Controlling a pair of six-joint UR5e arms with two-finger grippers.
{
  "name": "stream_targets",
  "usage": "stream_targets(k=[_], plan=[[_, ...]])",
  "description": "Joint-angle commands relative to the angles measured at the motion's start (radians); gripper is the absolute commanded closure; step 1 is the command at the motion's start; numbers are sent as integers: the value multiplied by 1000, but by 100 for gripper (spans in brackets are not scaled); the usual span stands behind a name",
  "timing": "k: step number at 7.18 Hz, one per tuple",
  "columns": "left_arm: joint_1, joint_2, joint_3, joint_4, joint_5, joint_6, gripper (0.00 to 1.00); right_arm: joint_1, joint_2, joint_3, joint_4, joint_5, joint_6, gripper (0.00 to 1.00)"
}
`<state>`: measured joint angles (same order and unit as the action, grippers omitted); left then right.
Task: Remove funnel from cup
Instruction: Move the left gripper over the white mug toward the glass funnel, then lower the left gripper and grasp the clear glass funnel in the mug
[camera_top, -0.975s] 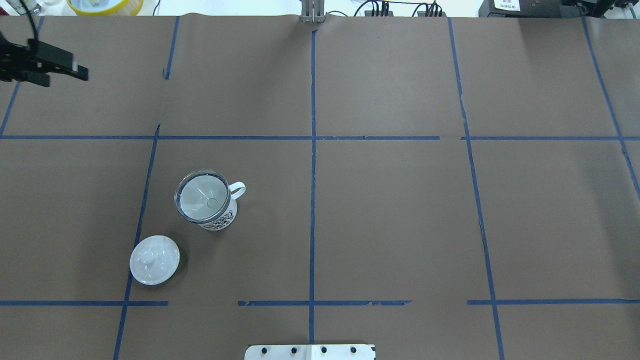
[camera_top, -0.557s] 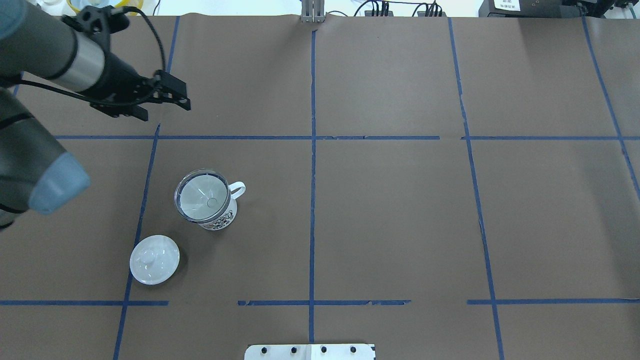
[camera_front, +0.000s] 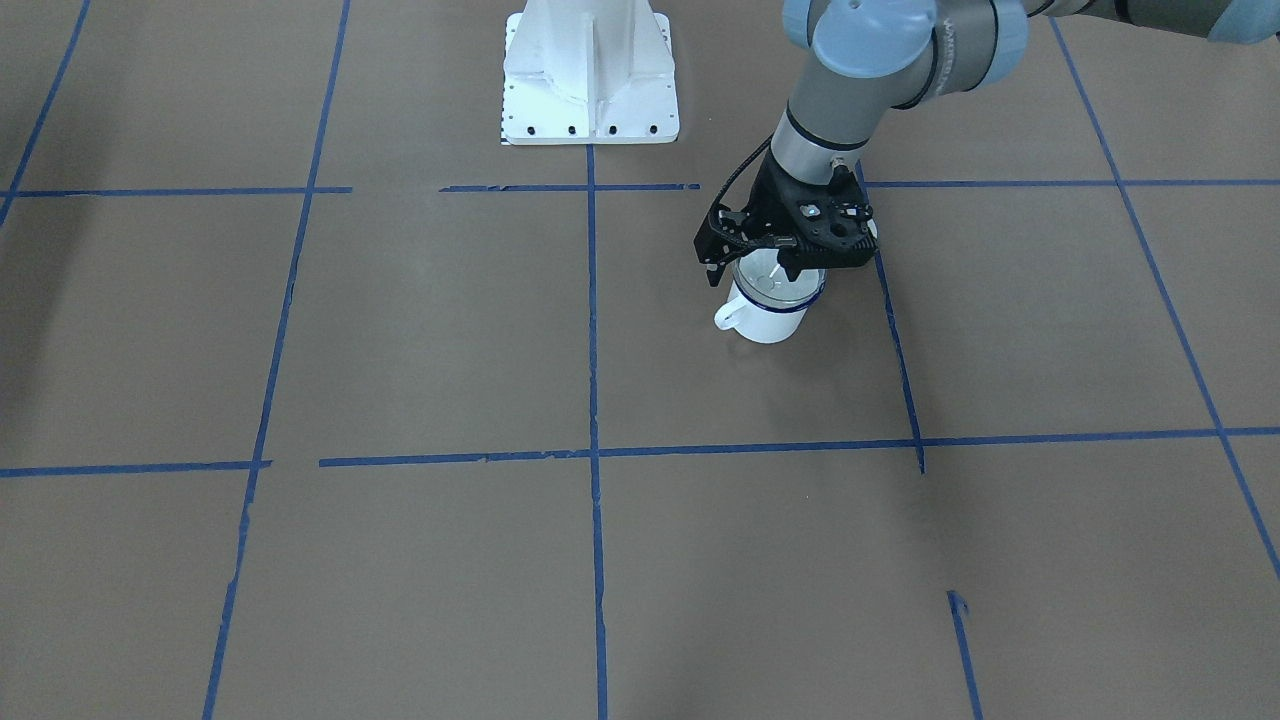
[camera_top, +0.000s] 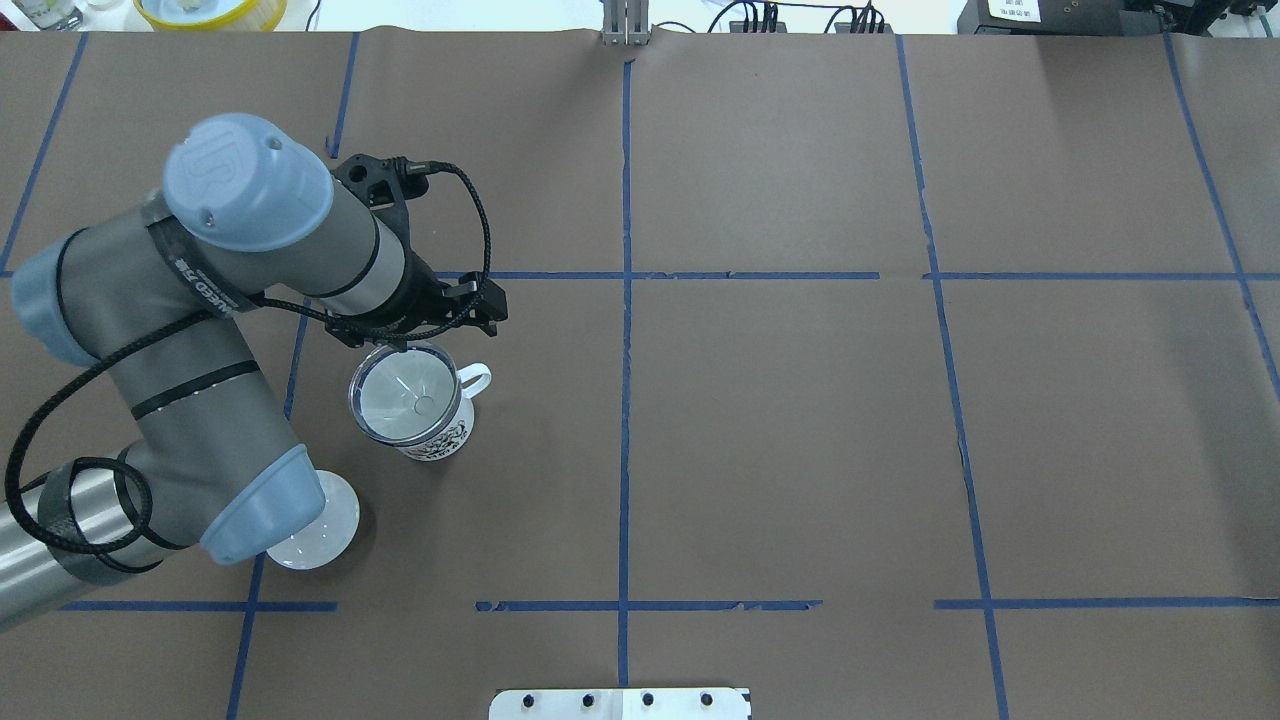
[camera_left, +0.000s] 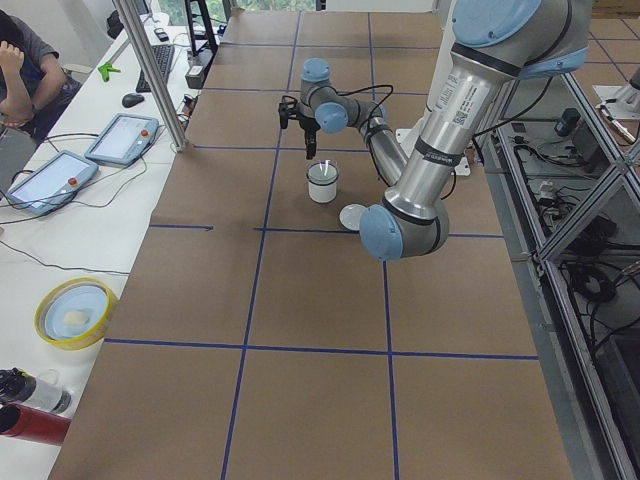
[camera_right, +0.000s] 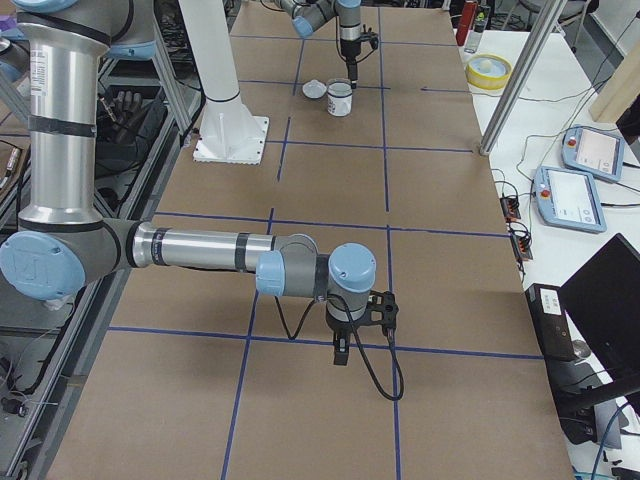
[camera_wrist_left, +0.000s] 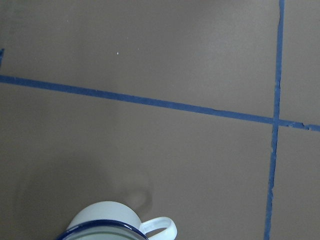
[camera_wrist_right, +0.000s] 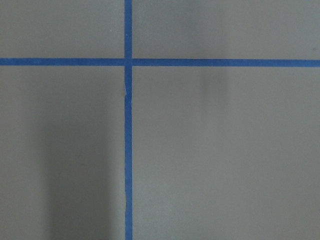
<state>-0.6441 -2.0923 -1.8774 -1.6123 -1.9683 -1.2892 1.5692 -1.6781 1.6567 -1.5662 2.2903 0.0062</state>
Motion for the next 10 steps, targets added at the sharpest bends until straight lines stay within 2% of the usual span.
stream_targets(k=[1,2,3,4,7,9,10], plan=[[44,5,7,2,3,-2,11,0,0,0,0,0,0,0],[44,14,3,2,-3,-1,17,0,0,0,0,0,0,0],[44,15,0,2,-6,-1,67,0,0,0,0,0,0,0],[44,24,0,2,-6,-1,100,0,0,0,0,0,0,0],[44,41,-19,3,-4,10,100,0,0,0,0,0,0,0],[32,44,-92,12,-7,10,100,0,0,-2,0,0,0,0],[14,38,-136,72,-20,10,100,0,0,0,0,0,0,0]])
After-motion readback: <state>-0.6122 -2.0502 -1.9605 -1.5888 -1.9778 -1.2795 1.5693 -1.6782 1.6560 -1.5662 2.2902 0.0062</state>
